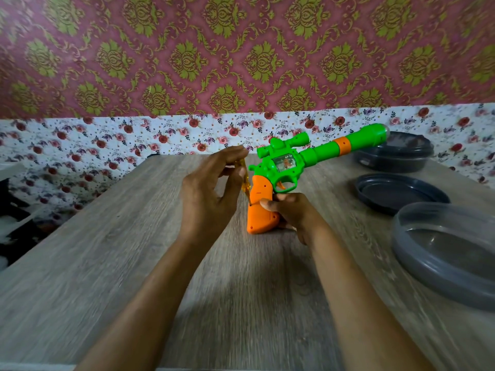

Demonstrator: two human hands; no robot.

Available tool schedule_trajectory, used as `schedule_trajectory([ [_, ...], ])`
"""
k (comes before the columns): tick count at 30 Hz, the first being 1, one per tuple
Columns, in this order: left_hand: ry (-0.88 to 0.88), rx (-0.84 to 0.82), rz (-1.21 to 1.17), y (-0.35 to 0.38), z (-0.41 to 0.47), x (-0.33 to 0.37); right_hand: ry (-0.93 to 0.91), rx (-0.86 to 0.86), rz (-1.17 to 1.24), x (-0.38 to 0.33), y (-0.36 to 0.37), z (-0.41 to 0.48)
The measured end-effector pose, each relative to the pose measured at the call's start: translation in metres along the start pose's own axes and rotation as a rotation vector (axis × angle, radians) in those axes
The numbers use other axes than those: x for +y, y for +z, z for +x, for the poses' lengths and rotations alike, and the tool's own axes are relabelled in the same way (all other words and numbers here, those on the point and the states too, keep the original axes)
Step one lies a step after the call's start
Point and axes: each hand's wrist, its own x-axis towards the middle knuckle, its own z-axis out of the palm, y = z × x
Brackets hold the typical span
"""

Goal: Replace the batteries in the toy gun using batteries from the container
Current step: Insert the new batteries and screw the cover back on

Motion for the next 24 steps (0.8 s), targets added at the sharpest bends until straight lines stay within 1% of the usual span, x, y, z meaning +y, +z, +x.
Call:
schedule_trajectory([
  [5,0.042,0.005,-0.016,-0.0006,-0.0001,0.0011,-0.001,-0.022,-0.005,-0.0004,0.0005,0.0000],
  [11,0.064,0.026,0.023,-0.0016,0.0012,0.0000,0.003,-0.017,-0.012,0.0003,0.0005,0.0020],
  [16,0.013,0.034,0.020,-0.0007,0.0003,-0.0026,0.012,-0.009,-0.013,0.0000,0.0012,0.0015],
  [21,0.037,0.025,-0.025,-0.0004,-0.0002,0.0006,-0.001,-0.028,-0.006,-0.0019,0.0005,-0.0017],
  [24,0.036,0.046,-0.010,-0.0006,0.0004,-0.0006,-0.007,-0.020,-0.031,-0.0012,0.0010,-0.0005],
])
